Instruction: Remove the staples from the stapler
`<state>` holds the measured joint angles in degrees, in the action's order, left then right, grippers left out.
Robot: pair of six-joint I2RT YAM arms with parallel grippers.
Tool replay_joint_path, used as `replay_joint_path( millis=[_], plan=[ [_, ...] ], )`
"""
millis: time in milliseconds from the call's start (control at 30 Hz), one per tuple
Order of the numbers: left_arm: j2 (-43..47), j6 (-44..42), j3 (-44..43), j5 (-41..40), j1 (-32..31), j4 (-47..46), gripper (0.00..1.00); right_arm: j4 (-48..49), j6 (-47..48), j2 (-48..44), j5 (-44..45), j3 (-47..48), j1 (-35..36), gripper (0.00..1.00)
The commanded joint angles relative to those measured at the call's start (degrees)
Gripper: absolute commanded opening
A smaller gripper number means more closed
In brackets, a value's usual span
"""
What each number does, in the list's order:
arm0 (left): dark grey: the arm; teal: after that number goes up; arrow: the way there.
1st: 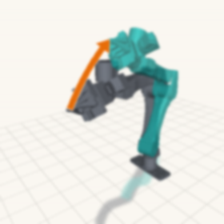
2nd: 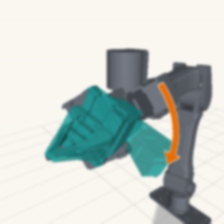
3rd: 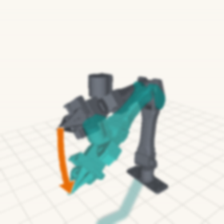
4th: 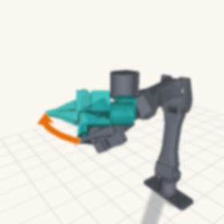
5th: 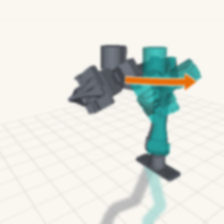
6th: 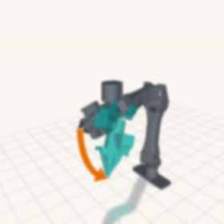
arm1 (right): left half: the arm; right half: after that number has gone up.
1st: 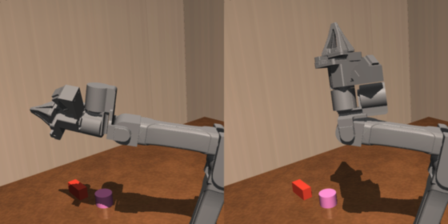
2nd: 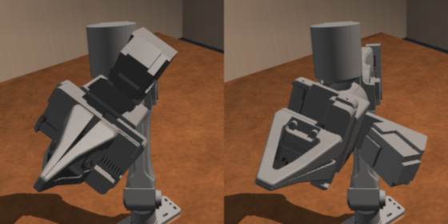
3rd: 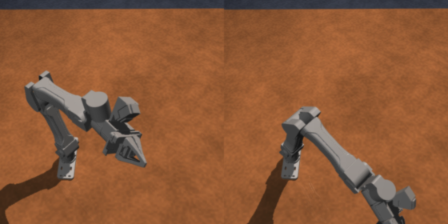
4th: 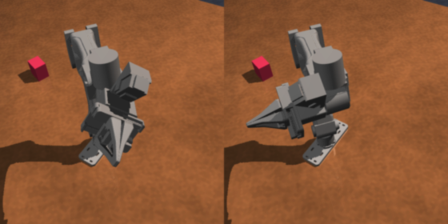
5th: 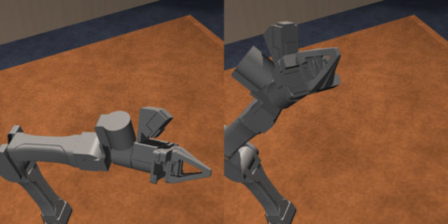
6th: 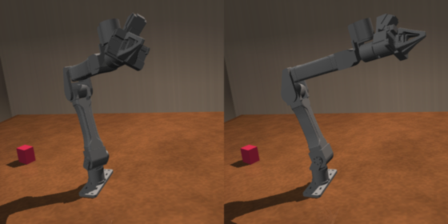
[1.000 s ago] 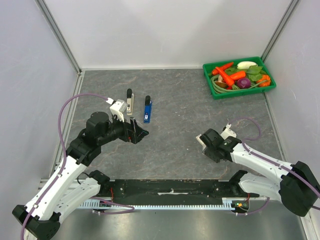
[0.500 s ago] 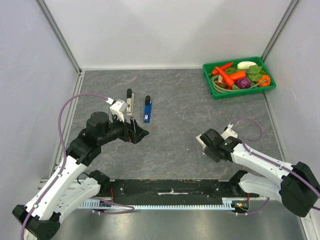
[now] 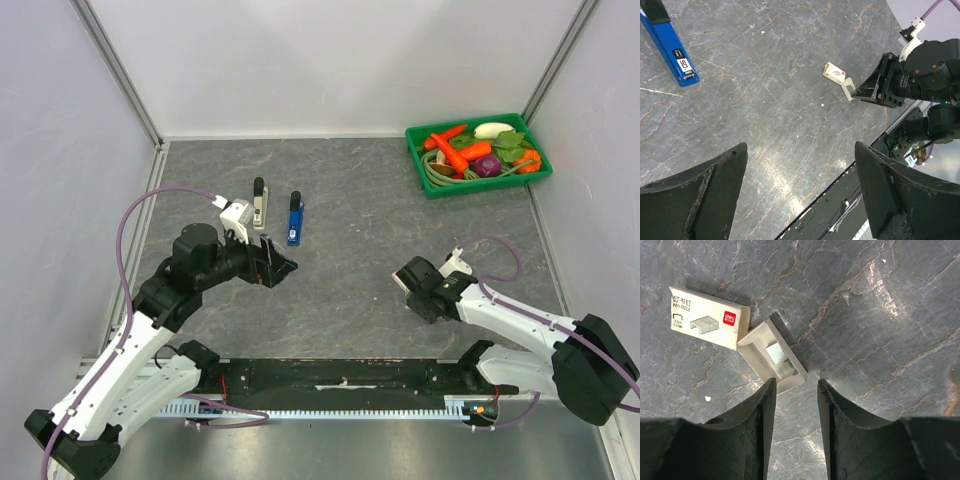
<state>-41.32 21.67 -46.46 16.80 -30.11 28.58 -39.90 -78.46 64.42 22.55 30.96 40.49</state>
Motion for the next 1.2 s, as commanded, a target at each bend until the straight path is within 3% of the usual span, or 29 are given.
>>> replay_joint_path(
  millis=[0, 333, 733, 1167],
  plan=[
    [0.28, -0.23, 0.31, 1.48, -0.04, -2.21, 0.93, 0.70, -1.88, 0.18, 2.15, 0.51, -0.24, 0.46],
    [0.19, -0.31, 0.40, 1.57, -0.13, -2.21, 0.93, 1.23, -1.88, 1.67, 2.33, -0.20, -0.15, 0.43],
    [0.10, -0.40, 0.49, 1.49, -0.13, -2.21, 0.93, 0.61, -1.17, 0.88, 3.56, 0.24, -0.24, 0.32],
    [-0.95, -0.31, 0.49, 1.22, -0.21, -2.21, 0.93, -1.05, 1.02, 1.41, 5.75, 1.38, -0.15, 0.09]
  ],
)
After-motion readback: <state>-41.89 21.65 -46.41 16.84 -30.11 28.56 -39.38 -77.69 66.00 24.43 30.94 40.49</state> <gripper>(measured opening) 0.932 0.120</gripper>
